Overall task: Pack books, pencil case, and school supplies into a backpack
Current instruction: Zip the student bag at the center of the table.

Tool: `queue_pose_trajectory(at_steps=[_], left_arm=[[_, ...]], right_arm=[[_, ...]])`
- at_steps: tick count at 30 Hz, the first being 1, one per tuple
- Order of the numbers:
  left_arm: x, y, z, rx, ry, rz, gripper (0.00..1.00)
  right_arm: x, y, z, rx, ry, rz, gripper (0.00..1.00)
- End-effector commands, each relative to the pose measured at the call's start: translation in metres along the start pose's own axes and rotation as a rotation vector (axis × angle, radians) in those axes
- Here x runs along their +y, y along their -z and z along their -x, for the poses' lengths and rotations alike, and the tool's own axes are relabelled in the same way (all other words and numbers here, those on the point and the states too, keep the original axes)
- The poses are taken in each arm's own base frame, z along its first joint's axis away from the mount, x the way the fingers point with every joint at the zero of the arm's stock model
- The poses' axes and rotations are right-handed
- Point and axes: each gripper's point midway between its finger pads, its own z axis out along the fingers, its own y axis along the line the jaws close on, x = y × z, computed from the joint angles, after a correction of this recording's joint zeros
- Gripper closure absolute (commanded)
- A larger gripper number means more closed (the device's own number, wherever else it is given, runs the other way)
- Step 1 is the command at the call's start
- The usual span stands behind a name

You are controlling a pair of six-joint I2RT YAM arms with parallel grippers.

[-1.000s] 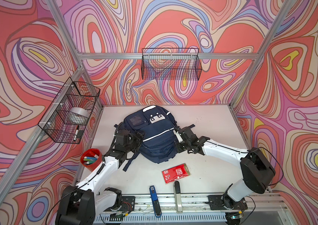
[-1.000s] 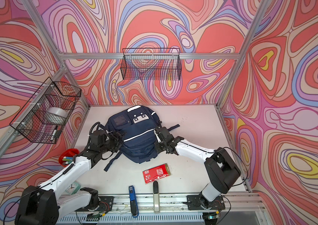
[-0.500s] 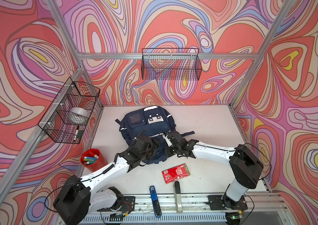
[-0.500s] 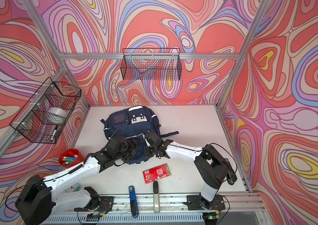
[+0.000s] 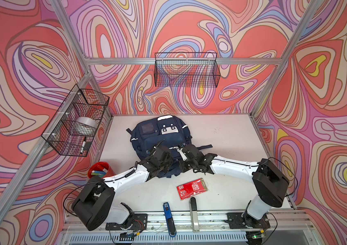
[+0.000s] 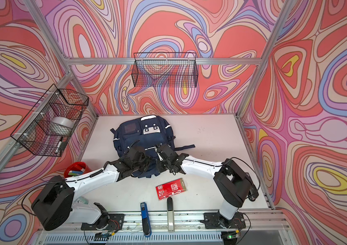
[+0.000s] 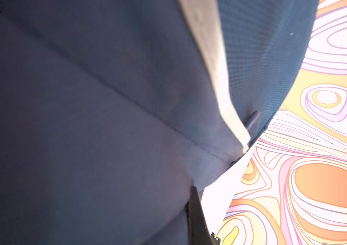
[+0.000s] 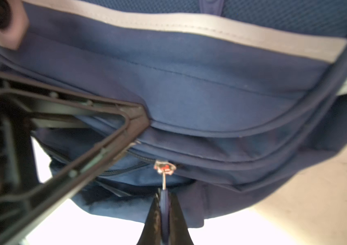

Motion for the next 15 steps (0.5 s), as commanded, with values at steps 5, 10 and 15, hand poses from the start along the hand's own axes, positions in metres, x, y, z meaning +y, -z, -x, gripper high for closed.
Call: queue_pose_trajectory(at_steps=[5,10,15], left_arm=[[0.001,0.024,0.028,-0.114,-0.042,0.01,1.0],[0.001,0.032,0.032,-0.12,-0.051,0.009,1.0],[0.005,0.041,0.033,-0.104,-0.064,0.002,1.0]], right_arm=[[-0.062,0.018,0.0,-0.016,-0.012,-0.188,1.0],[-0.085,0.021,0.01,-0.03,-0.023,-0.227,1.0],[-0.121,0.02,0.021,-0.048,-0.062,-0.253,1.0]])
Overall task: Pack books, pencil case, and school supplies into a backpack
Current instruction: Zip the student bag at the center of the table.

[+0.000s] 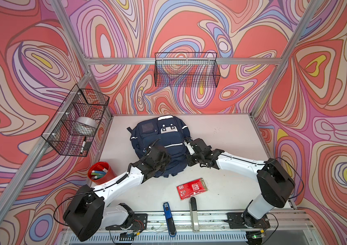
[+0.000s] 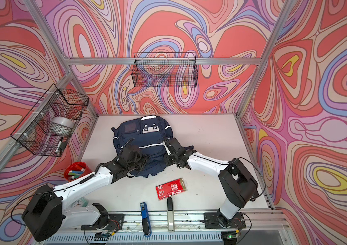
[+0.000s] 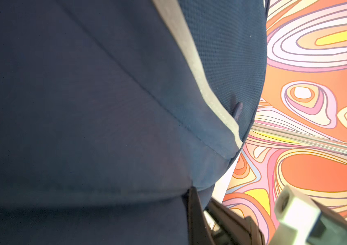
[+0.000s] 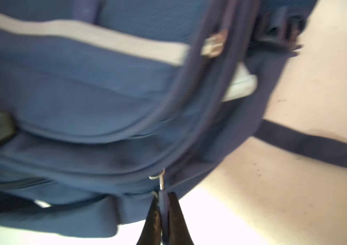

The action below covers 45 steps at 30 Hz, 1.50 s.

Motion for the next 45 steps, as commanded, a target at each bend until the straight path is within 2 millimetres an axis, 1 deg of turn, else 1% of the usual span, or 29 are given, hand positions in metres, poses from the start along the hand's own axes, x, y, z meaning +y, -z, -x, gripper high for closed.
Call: queue_pose_trajectory(at_steps=[1,4,8,9,11,15,18,20,21,24,27,34,38,43,45], left_arm=[[0.018,0.015,0.022,-0.081,-0.031,0.053,1.0],[0.02,0.021,0.025,-0.067,-0.026,0.037,1.0],[0.018,0.029,0.026,-0.047,-0.052,0.019,1.0],[0.019,0.032,0.027,-0.051,-0.059,0.021,1.0],[0.02,0.036,0.029,-0.059,-0.071,0.022,1.0],[0.025,0.032,0.028,-0.035,-0.08,0.037,1.0],[0.026,0.031,0.025,-0.021,-0.08,0.035,1.0],[0.027,0.033,0.025,-0.023,-0.089,0.037,1.0],[0.026,0.034,0.025,-0.019,-0.096,0.036,1.0],[0.028,0.036,0.021,0.001,-0.097,0.039,1.0],[0.028,0.04,0.022,-0.006,-0.095,0.031,1.0],[0.028,0.042,0.017,0.023,-0.093,0.023,1.0],[0.03,0.041,0.016,0.026,-0.093,0.03,1.0],[0.031,0.04,0.018,0.016,-0.102,0.036,1.0],[0.032,0.039,0.021,0.004,-0.11,0.045,1.0]], right_arm=[[-0.06,-0.002,0.005,-0.001,-0.049,-0.153,1.0],[-0.073,-0.008,0.015,-0.01,-0.054,-0.154,1.0],[-0.08,-0.019,0.029,-0.022,-0.043,-0.148,1.0],[-0.085,-0.029,0.026,-0.002,-0.042,-0.153,1.0],[-0.091,-0.035,0.028,0.005,-0.044,-0.151,1.0],[-0.091,-0.031,0.029,-0.013,-0.053,-0.146,1.0],[-0.103,-0.036,0.034,-0.019,-0.056,-0.171,1.0],[-0.111,-0.045,0.042,-0.018,-0.05,-0.193,1.0],[-0.116,-0.053,0.046,-0.017,-0.05,-0.196,1.0],[-0.117,-0.069,0.064,-0.019,-0.035,-0.173,1.0],[-0.114,-0.076,0.078,-0.047,-0.039,-0.153,1.0],[-0.127,-0.093,0.096,-0.039,-0.048,-0.212,1.0],[-0.132,-0.091,0.104,-0.061,-0.072,-0.245,1.0],[-0.139,-0.084,0.105,-0.068,-0.083,-0.275,1.0],[-0.14,-0.079,0.102,-0.06,-0.082,-0.287,1.0]])
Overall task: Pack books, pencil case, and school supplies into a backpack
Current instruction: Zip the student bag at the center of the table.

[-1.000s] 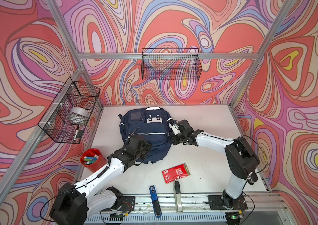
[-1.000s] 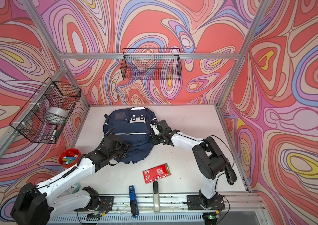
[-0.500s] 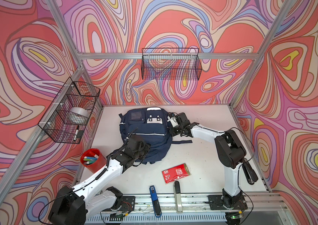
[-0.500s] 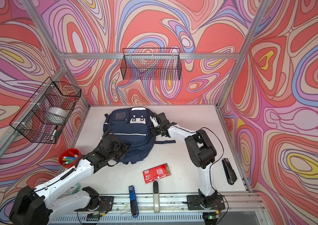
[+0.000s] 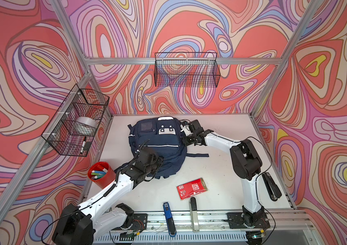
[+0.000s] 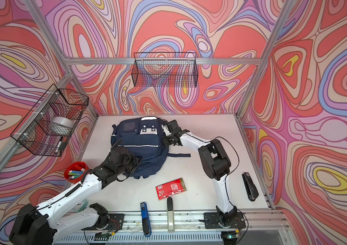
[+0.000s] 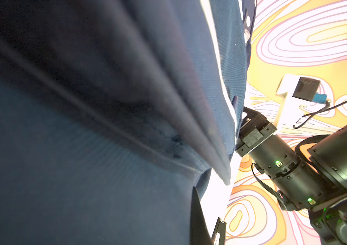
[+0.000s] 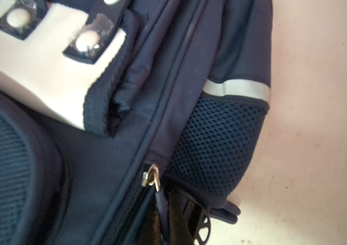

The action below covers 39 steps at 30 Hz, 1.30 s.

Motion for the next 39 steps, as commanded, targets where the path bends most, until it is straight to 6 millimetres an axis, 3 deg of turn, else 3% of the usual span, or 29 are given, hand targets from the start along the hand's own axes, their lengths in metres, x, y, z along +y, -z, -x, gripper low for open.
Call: queue_pose_trajectory(at_steps=[1,8,10,18,22,28,32,39], left_arm=[[0.016,0.007,0.002,-0.007,-0.034,0.063,1.0],[0.021,0.007,0.018,-0.05,-0.057,0.084,1.0],[0.031,0.008,0.024,-0.059,-0.058,0.125,1.0],[0.03,-0.006,0.047,-0.081,-0.158,0.17,1.0],[0.017,-0.021,0.057,-0.064,-0.154,0.111,1.0],[-0.003,-0.032,0.064,-0.056,-0.204,0.082,1.0],[-0.006,-0.027,0.063,-0.065,-0.178,0.049,0.97],[-0.001,-0.011,0.069,-0.12,-0.19,0.069,0.72]], right_arm=[[-0.083,0.016,0.006,-0.055,-0.101,-0.304,1.0],[-0.077,0.046,-0.027,-0.04,-0.159,-0.301,1.0],[-0.075,0.058,-0.038,-0.04,-0.187,-0.295,1.0],[-0.039,0.089,-0.062,-0.051,-0.196,-0.234,1.0],[-0.02,0.09,-0.075,-0.028,-0.179,-0.218,1.0],[-0.02,0.084,-0.087,-0.002,-0.183,-0.221,1.0],[-0.021,0.089,-0.085,-0.014,-0.186,-0.223,1.0],[-0.018,0.089,-0.082,-0.014,-0.176,-0.213,1.0]])
